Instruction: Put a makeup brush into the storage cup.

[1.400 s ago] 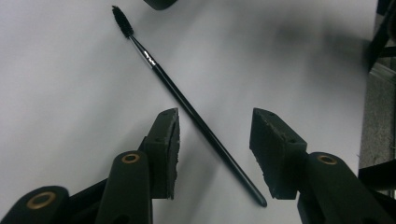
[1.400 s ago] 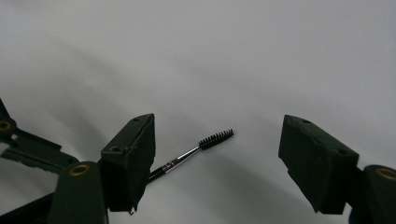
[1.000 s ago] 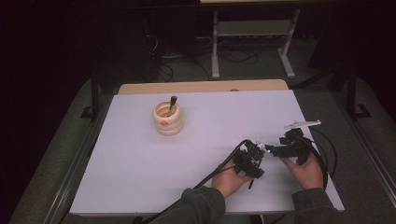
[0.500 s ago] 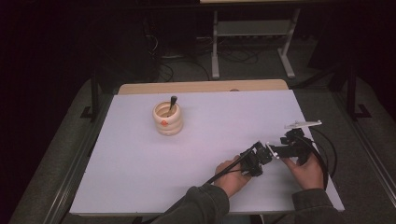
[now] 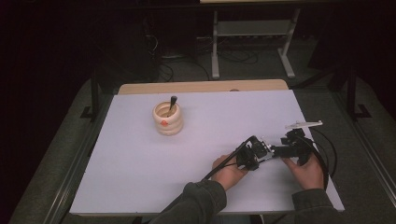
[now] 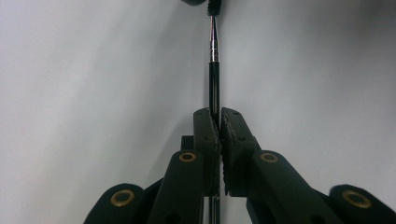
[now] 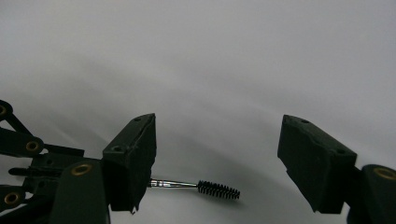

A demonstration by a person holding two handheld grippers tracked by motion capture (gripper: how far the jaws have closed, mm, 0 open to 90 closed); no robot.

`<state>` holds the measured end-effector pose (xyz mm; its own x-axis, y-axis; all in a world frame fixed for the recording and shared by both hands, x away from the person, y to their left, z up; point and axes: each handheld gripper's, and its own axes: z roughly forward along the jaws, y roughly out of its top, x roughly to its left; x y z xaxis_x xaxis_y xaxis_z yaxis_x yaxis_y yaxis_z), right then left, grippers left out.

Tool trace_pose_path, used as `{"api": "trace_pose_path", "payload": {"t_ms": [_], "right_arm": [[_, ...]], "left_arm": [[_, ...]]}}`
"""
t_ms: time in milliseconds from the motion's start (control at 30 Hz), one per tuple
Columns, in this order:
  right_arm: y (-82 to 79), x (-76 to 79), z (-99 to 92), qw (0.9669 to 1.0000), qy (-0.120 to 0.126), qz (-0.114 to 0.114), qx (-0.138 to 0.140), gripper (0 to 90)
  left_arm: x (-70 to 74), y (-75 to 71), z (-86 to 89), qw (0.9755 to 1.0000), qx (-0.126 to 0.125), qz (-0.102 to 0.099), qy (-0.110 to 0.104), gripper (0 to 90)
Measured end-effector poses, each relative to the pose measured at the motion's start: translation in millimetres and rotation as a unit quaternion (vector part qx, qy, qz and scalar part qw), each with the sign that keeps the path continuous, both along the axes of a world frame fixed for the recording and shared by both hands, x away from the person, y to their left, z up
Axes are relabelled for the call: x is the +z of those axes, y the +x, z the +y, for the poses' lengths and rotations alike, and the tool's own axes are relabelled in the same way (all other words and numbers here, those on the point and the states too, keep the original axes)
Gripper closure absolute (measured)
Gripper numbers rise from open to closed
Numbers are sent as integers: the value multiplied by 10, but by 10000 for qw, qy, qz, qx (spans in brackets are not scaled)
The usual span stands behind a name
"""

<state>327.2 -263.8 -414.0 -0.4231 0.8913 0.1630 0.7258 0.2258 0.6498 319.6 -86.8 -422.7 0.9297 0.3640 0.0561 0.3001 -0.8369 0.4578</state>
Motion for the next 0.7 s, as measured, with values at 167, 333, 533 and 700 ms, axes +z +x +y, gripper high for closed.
{"api": "trace_pose_path", "payload": {"t_ms": [167,333,533,700], "right_arm": [[-5,6,-1,10000,7,-51,4,276],[-36,39,-20,9998,121,-131,-8,277],[-84,103,5,9993,249,-267,34,277],[-110,123,73,9990,280,-294,192,274]], "left_arm": [[19,7,23,10000,-37,2,-24,860],[71,18,66,9999,-76,-3,-128,860],[149,66,218,9994,90,31,-344,860],[227,133,422,9982,274,48,-532,860]]}}
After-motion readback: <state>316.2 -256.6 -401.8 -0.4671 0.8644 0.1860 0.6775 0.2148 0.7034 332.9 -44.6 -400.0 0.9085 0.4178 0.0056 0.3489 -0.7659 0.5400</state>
